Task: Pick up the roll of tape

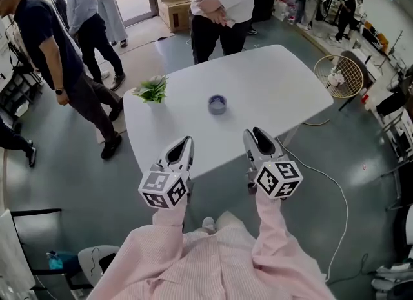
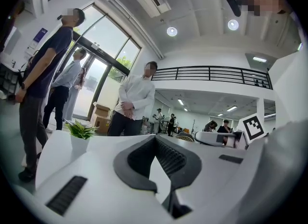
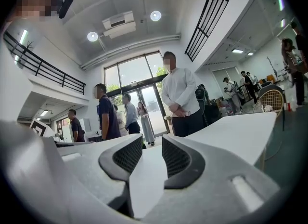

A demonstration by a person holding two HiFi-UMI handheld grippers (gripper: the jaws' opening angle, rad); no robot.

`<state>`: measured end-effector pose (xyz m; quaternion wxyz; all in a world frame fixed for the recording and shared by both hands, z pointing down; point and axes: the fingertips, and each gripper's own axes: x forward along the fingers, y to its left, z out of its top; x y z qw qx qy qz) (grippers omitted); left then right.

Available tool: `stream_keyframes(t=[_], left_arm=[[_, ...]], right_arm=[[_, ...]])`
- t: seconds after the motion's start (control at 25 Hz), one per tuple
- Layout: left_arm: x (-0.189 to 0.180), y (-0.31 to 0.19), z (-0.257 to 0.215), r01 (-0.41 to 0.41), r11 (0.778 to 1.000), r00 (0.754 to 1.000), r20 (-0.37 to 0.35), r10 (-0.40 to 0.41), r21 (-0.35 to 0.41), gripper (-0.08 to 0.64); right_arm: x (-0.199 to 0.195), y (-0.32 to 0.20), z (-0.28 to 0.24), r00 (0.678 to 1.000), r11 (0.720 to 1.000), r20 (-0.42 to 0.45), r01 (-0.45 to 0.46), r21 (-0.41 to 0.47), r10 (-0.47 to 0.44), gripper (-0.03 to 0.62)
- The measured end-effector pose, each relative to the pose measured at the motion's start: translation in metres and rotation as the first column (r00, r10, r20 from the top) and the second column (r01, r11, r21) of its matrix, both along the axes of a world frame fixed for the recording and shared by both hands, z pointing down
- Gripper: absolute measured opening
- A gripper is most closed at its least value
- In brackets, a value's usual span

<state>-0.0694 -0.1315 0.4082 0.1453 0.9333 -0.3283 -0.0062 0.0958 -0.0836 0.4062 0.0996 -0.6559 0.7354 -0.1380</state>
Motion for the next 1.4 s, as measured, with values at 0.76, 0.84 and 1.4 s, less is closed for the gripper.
stream_keyframes(t=[0.76,0.84,1.4], left_arm=[[0.051,-0.129,0.061,0.116,0.978,0.993,0.049,-0.109,-0.171,0.000],[0.060,-0.139,0.070,0.135,0.971,0.990,0.054,-0.127,-0.199,0.000],[0.100,-0.189,0.133,0.238,0.897,0.971,0.098,-0.217,-0.373,0.000]], right_arm=[[0.062,-0.160,0.070,0.991,0.974,0.070,0.126,-0.190,-0.115,0.117],[0.071,-0.174,0.080,0.989,0.967,0.089,0.135,-0.216,-0.118,0.118],[0.079,-0.260,0.150,0.939,0.851,0.131,0.344,-0.397,-0.319,0.118]])
